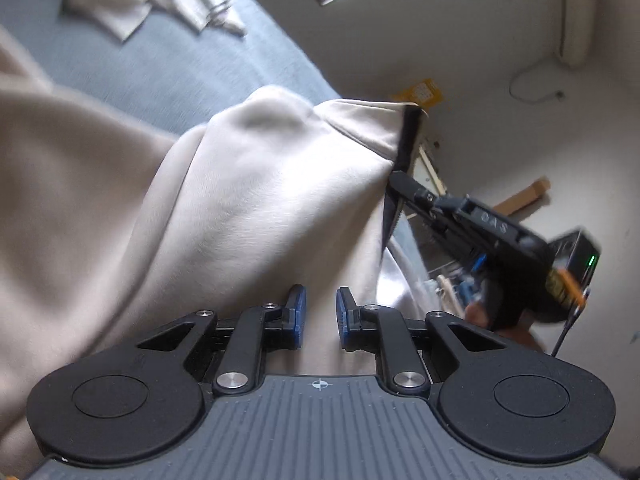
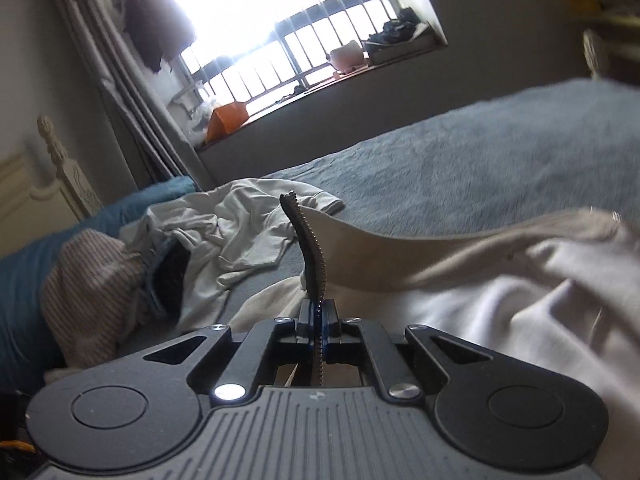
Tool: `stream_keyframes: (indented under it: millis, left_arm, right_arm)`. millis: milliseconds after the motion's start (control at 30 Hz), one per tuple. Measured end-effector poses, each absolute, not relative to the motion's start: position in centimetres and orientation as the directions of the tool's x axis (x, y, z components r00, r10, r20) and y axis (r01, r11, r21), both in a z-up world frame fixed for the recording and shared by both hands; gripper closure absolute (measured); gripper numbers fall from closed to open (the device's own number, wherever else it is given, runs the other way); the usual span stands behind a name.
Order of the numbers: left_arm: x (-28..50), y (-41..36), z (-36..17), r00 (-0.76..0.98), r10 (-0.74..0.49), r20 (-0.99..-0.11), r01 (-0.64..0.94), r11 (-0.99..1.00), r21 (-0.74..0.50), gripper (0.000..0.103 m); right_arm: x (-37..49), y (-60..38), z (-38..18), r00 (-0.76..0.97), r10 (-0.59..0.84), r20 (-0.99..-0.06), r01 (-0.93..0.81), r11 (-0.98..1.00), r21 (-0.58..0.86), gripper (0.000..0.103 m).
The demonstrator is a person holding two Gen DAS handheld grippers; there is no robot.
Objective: Fold clothes
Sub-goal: 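Open both grippers and lay the hoodie front flat on the bed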
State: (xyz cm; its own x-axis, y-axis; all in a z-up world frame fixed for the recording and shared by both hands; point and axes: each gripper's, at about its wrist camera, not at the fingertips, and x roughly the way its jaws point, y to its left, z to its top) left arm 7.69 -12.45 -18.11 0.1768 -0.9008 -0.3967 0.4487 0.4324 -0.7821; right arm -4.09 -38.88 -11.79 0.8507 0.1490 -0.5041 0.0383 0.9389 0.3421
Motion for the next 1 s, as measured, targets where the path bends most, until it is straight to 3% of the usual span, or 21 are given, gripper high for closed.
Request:
stream_keyframes:
  millis: [267,467,567,667,700,733,767,833,1000]
  left_arm:
    - [6.0,-16.7,-17.0,0.191,-0.846,-0.498,0.676,0.481,-0.558,0.087]
    - [4.4,-18.7,-18.9,0.209,-0.790,-0.576,0.762,0.501,-0.411,0.087]
    - [3.6,-18.9,-19.4,0.229,-0.783,-0.578,0.794,0.494,-0.354,0.087]
    - [3.7,-18.8,-19.4,0.225,-0.783,-0.580,0.795,0.491,-0.355,0.086]
    - [3.7,-18.8,-19.4,0.222,-0.784,-0.580,0.795,0.490,-0.358,0.086]
    - [3.6,-18.7,-19.4,0.220,-0.784,-0.580,0.796,0.488,-0.358,0.086]
    - [3.6,-18.6,-19.4,0.219,-0.784,-0.581,0.795,0.489,-0.359,0.086]
    - [3.7,-18.7,-19.5,0.219,-0.783,-0.582,0.794,0.490,-0.361,0.086]
    - [4.0,-18.7,-19.6,0.216,-0.787,-0.577,0.783,0.493,-0.379,0.086]
  right_arm:
    - [-1.0,-32.9,-12.2,0.774,-0.053,-0.631,-0.094,0.976,-0.198,0.100]
    - [1.0,-31.8,-16.0,0.712,-0.134,-0.690,-0.132,0.939,-0.318,0.100]
    - [2.0,-32.5,-18.3,0.663,-0.131,-0.737,-0.107,0.958,-0.266,0.099]
    - [2.2,-34.7,-18.9,0.646,-0.071,-0.760,-0.012,0.995,-0.103,0.096]
    - [1.8,-35.8,-18.4,0.646,-0.045,-0.762,0.026,0.999,-0.037,0.094]
    - [1.4,-37.0,-17.9,0.646,-0.020,-0.763,0.064,0.998,0.028,0.083]
    - [0.9,-38.1,-17.4,0.648,0.006,-0.762,0.101,0.990,0.094,0.076]
    - [-1.2,-40.6,-16.2,0.659,0.042,-0.751,0.161,0.968,0.195,0.072]
    - [-10.5,-45.9,-13.5,0.713,0.130,-0.689,0.273,0.853,0.444,0.070]
